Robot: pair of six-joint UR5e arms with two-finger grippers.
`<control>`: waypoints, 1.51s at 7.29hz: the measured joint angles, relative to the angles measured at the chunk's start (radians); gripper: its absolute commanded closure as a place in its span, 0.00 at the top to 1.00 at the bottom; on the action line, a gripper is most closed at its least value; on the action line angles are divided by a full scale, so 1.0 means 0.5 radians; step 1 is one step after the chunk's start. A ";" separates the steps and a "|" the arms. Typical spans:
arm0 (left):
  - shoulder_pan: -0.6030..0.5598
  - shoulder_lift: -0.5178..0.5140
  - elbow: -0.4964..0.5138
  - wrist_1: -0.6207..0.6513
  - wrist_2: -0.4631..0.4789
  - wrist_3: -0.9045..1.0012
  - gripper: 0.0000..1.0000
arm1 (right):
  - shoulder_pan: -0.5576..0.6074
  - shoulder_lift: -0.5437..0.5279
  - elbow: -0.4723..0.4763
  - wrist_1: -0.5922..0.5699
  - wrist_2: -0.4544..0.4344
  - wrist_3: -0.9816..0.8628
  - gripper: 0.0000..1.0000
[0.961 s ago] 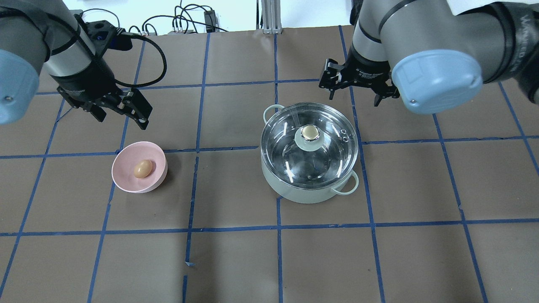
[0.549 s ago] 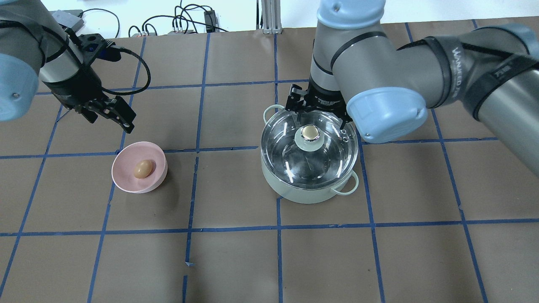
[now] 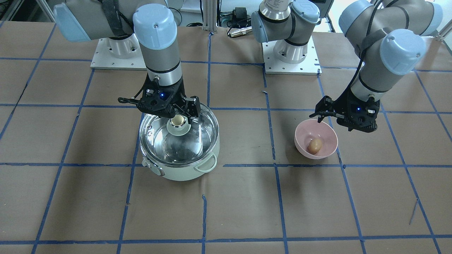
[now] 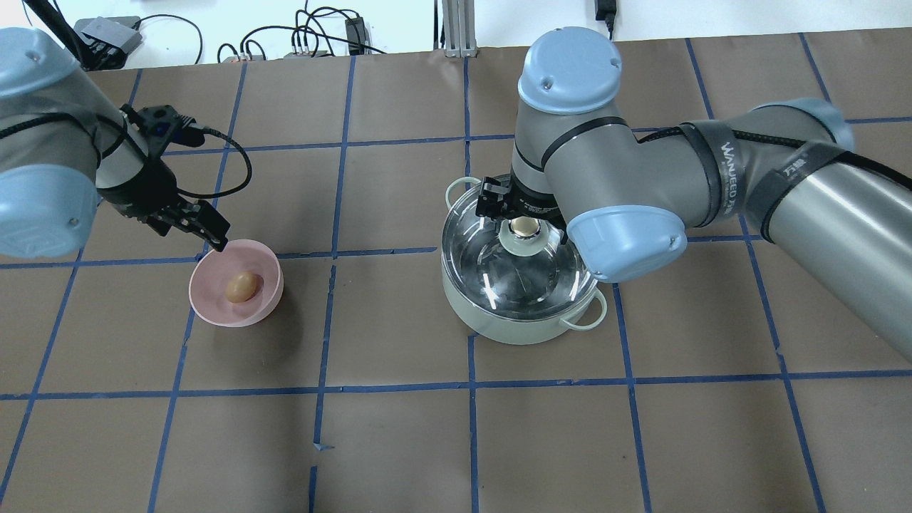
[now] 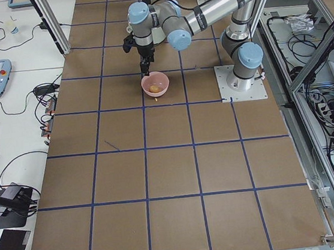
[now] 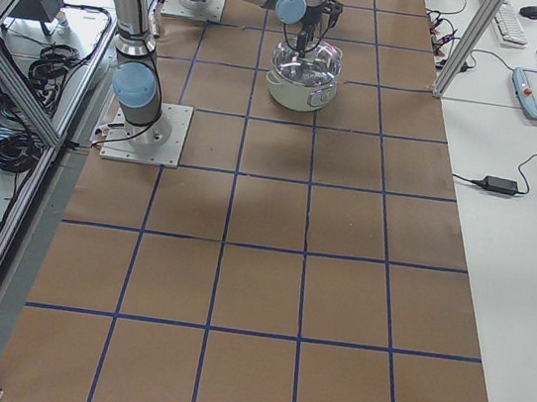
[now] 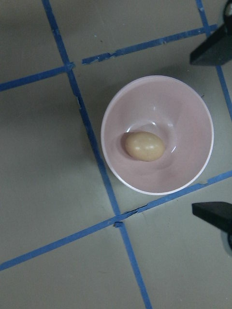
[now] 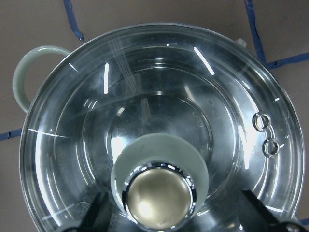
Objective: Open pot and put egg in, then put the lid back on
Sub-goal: 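Lift glass lid off pot with right gripper while left gripper lowers into bowl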
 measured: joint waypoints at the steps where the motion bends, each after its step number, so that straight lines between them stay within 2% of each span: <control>1: 0.023 -0.003 -0.078 0.095 -0.021 0.058 0.98 | 0.001 0.011 -0.002 -0.007 -0.001 -0.005 0.44; 2: 0.031 -0.006 -0.119 0.156 -0.031 0.089 0.96 | 0.001 0.016 -0.006 -0.014 -0.002 -0.016 0.36; 5: 0.033 -0.007 -0.210 0.234 -0.035 0.157 0.96 | 0.000 0.020 -0.014 -0.022 -0.014 -0.039 0.27; 7: 0.034 -0.027 -0.323 0.404 -0.035 0.171 0.95 | -0.010 0.018 -0.095 -0.006 -0.031 -0.052 0.27; 9: 0.035 -0.063 -0.403 0.515 -0.037 0.171 0.97 | -0.057 0.016 -0.294 0.069 -0.088 -0.061 0.27; 11: 0.035 -0.090 -0.444 0.596 -0.058 0.170 0.97 | -0.212 -0.006 -0.407 0.156 -0.100 -0.173 0.27</control>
